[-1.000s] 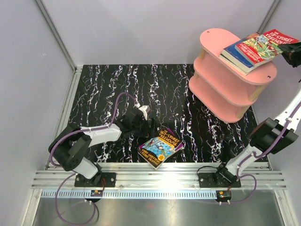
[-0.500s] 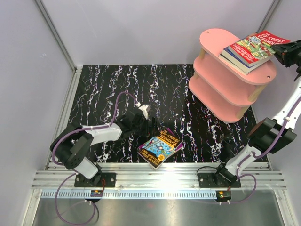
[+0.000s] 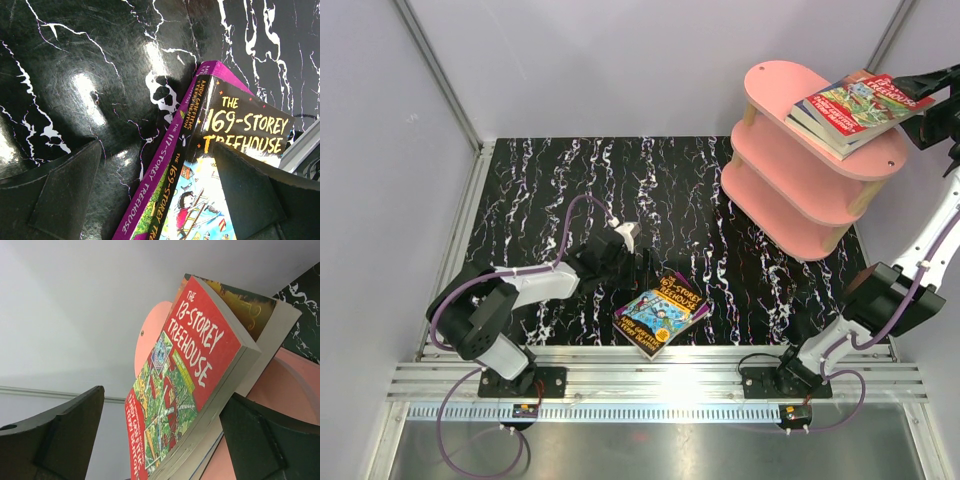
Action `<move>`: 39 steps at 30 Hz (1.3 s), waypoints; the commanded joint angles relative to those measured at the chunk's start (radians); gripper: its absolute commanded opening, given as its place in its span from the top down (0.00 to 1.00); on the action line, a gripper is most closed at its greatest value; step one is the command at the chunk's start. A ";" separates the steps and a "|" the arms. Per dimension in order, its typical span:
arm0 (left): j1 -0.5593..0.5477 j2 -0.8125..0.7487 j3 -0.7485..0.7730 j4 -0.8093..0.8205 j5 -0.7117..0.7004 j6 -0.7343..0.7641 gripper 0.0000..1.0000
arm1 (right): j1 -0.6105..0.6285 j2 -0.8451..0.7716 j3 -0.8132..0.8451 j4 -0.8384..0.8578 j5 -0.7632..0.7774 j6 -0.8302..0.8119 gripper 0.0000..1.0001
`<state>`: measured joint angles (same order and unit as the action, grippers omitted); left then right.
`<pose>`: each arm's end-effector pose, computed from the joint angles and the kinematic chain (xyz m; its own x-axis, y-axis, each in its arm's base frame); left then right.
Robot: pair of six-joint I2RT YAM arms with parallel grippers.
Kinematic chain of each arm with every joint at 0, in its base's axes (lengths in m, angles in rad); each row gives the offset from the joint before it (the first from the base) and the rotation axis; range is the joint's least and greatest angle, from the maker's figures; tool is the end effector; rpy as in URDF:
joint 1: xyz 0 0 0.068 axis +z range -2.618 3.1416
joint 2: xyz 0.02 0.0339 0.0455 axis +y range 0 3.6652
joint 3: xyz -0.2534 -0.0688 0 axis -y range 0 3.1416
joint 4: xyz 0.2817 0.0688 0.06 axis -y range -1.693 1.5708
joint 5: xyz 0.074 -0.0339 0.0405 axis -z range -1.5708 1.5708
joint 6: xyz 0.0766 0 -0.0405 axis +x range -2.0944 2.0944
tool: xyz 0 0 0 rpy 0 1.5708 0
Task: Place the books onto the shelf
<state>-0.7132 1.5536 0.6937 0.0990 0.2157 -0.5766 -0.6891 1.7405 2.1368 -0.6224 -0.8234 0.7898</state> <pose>0.2560 -0.2432 0.0899 -0.8495 0.0308 -0.5267 0.3497 0.7803 -0.5186 0.3617 -0.2252 0.4991 -0.2067 0.7957 -0.5693 0.0388 0.5881 0.8079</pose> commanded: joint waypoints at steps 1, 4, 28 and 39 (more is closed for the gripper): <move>0.004 0.010 -0.010 -0.004 0.013 0.004 0.01 | -0.003 -0.042 0.032 -0.062 0.033 -0.030 0.00; 0.004 0.010 -0.008 -0.002 0.014 0.001 0.01 | -0.003 -0.033 0.072 -0.120 0.052 -0.052 0.00; 0.003 0.048 0.009 0.016 0.044 -0.014 0.01 | -0.016 0.062 0.198 -0.303 0.024 -0.103 0.00; 0.003 0.027 -0.002 0.012 0.044 -0.012 0.01 | -0.016 -0.093 0.083 -0.336 0.190 -0.181 0.03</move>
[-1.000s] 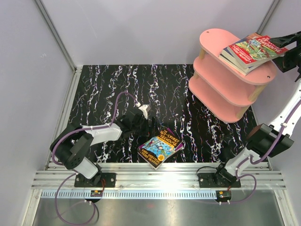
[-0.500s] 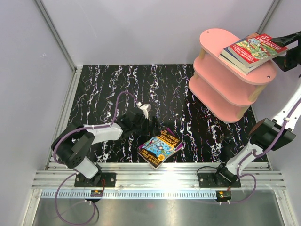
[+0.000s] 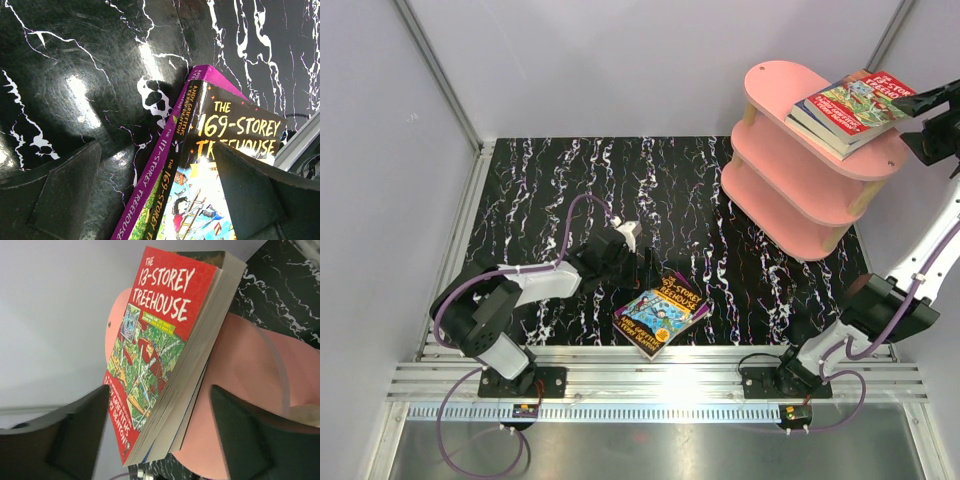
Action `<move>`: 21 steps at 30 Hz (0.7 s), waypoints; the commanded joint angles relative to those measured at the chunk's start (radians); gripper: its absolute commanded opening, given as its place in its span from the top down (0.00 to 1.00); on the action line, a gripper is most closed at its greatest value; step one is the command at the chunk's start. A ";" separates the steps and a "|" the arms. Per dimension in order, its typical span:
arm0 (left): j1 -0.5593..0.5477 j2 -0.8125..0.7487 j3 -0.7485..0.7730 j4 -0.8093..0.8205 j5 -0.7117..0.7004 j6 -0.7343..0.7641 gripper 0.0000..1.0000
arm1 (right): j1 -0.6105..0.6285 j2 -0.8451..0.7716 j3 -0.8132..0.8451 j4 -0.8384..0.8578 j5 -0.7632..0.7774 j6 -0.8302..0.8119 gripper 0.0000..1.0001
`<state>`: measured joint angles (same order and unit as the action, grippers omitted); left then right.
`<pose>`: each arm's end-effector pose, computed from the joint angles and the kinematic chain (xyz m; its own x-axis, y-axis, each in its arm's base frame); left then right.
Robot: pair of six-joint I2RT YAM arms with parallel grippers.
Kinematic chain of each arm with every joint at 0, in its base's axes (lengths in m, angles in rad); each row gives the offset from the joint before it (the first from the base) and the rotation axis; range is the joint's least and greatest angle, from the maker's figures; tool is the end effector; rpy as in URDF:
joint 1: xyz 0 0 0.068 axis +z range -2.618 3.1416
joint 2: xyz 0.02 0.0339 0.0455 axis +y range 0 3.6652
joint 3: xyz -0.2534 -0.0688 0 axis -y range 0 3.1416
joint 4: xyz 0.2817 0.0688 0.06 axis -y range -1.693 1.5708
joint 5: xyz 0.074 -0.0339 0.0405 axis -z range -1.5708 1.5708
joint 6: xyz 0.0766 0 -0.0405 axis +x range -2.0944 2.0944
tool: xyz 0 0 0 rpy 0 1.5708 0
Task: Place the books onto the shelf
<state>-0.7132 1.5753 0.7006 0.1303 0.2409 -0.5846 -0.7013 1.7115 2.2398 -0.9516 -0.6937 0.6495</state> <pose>0.2580 -0.2474 0.0887 -0.8512 0.0277 -0.5241 0.3577 0.7614 -0.5407 0.3294 -0.2141 0.5036 -0.2193 0.7938 -0.5673 0.2302 0.6071 0.7606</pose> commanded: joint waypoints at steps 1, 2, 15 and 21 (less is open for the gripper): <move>0.003 -0.004 -0.013 -0.023 0.015 -0.003 0.01 | -0.004 -0.078 -0.031 -0.004 0.098 -0.047 0.20; 0.004 -0.012 -0.016 -0.026 0.012 -0.001 0.01 | -0.004 -0.091 -0.046 0.000 0.118 -0.047 0.47; 0.018 0.022 -0.029 0.023 0.038 0.008 0.01 | -0.004 -0.043 -0.063 0.053 0.164 0.012 1.00; 0.032 0.060 -0.013 0.042 0.063 0.011 0.01 | -0.004 0.014 0.030 0.017 0.183 0.006 1.00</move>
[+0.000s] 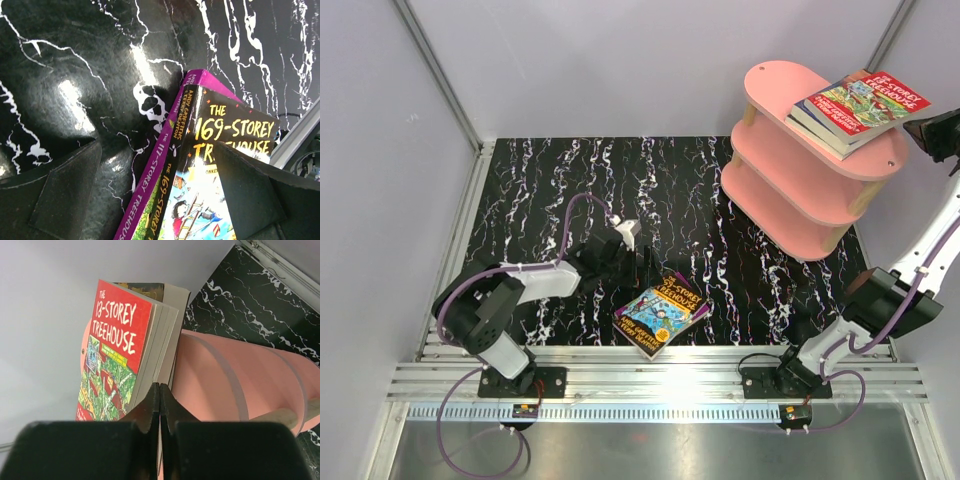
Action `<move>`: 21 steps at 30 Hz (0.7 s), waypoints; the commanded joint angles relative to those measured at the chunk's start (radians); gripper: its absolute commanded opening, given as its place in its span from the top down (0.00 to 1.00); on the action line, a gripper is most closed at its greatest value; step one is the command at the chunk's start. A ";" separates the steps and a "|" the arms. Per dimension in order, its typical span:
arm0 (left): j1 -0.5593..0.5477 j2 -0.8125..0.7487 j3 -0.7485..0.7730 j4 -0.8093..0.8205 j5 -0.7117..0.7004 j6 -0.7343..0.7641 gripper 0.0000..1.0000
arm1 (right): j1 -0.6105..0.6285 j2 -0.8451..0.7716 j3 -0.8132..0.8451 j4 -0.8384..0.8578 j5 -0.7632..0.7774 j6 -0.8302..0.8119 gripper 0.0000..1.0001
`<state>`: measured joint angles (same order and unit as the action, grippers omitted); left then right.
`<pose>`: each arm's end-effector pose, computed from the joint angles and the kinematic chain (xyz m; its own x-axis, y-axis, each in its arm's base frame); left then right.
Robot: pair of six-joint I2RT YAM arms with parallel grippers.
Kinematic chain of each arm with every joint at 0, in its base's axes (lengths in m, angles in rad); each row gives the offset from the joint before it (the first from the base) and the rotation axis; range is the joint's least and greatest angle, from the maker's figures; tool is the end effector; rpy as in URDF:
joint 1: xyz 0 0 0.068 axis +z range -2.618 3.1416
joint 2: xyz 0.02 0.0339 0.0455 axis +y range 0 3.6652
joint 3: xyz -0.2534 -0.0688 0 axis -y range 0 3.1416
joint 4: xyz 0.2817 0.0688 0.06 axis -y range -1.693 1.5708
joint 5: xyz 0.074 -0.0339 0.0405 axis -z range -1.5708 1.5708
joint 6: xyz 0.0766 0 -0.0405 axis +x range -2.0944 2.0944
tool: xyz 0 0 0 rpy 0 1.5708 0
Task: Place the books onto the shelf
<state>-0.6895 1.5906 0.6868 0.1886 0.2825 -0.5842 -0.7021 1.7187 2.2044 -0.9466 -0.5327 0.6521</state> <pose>0.2625 -0.2441 0.0859 -0.8486 0.0131 -0.5289 0.3660 0.7365 -0.5689 0.3334 -0.2311 0.4864 -0.1430 0.8057 -0.5748 0.3722 0.5819 0.7231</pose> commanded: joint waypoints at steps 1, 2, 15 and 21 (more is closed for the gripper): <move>0.011 0.051 0.002 -0.014 0.021 0.009 0.01 | -0.004 0.010 0.067 0.015 0.013 0.004 1.00; 0.013 0.054 0.003 -0.008 0.023 0.006 0.01 | -0.004 0.015 0.069 0.019 0.011 0.007 1.00; 0.018 0.109 0.008 0.028 0.046 0.000 0.01 | 0.001 0.116 0.133 0.028 -0.050 0.015 1.00; 0.018 0.129 0.005 0.049 0.053 -0.012 0.01 | 0.013 0.119 0.135 0.016 -0.041 0.003 1.00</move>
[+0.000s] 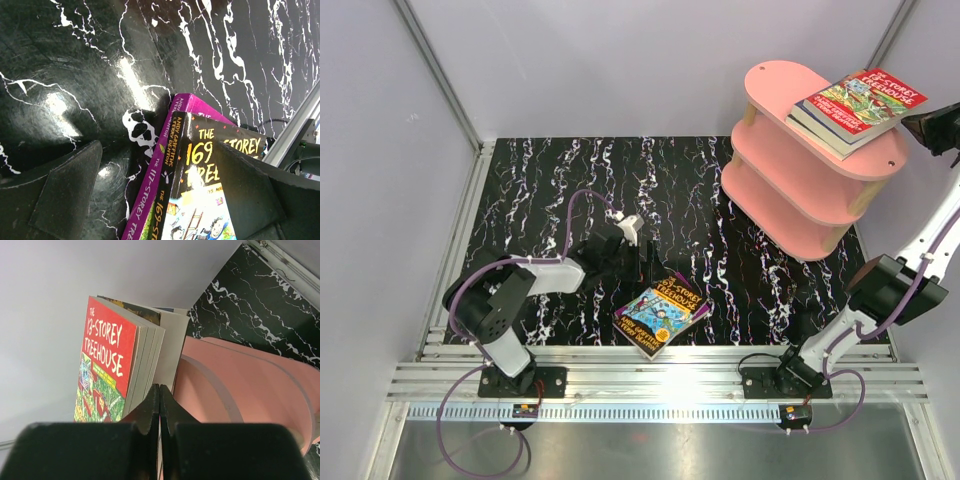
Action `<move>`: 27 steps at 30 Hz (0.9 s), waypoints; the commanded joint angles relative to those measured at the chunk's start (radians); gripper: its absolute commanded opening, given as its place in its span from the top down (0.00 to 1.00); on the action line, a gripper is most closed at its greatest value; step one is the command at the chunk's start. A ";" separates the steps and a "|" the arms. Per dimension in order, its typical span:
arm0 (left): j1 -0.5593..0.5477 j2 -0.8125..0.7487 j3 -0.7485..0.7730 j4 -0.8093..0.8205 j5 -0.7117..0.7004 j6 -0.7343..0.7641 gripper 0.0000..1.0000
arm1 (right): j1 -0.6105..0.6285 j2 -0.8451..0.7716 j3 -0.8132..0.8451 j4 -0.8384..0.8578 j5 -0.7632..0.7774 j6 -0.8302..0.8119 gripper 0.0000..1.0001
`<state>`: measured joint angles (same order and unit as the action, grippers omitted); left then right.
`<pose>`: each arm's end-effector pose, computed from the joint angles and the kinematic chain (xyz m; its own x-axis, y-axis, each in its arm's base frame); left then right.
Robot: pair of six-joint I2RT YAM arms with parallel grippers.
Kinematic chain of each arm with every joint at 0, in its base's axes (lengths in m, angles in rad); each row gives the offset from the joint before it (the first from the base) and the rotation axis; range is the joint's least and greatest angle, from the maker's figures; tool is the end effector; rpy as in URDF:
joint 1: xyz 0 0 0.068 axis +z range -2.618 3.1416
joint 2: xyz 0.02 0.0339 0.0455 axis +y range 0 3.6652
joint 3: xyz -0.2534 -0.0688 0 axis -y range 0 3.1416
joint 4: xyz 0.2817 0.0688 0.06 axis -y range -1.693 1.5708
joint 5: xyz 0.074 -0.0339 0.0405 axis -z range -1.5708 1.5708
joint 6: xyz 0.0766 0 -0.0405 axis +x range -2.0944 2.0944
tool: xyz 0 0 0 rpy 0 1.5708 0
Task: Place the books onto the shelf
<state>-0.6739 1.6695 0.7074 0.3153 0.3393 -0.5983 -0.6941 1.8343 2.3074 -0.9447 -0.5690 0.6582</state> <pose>0.2747 -0.2520 0.0807 -0.8374 -0.0109 -0.5464 0.3925 0.6837 -0.6152 0.3591 -0.2452 0.4770 -0.1723 0.8138 -0.5550 0.3481 0.5774 0.7386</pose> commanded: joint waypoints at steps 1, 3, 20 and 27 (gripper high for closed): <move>0.004 0.050 -0.016 -0.078 -0.003 0.002 0.01 | 0.005 -0.001 0.027 0.008 -0.003 -0.009 1.00; 0.004 0.045 -0.016 -0.079 -0.003 0.003 0.01 | 0.007 -0.029 0.009 -0.009 0.023 -0.025 1.00; 0.002 0.044 -0.003 -0.119 0.023 -0.020 0.01 | 0.261 -1.241 -1.249 0.397 0.050 0.127 0.95; -0.026 0.003 0.038 -0.218 -0.071 -0.035 0.01 | 0.402 -1.201 -1.391 0.307 0.056 0.000 0.44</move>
<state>-0.6800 1.6726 0.7319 0.2733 0.3267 -0.6220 -0.3344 0.5987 0.9489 -0.6319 -0.5148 0.7136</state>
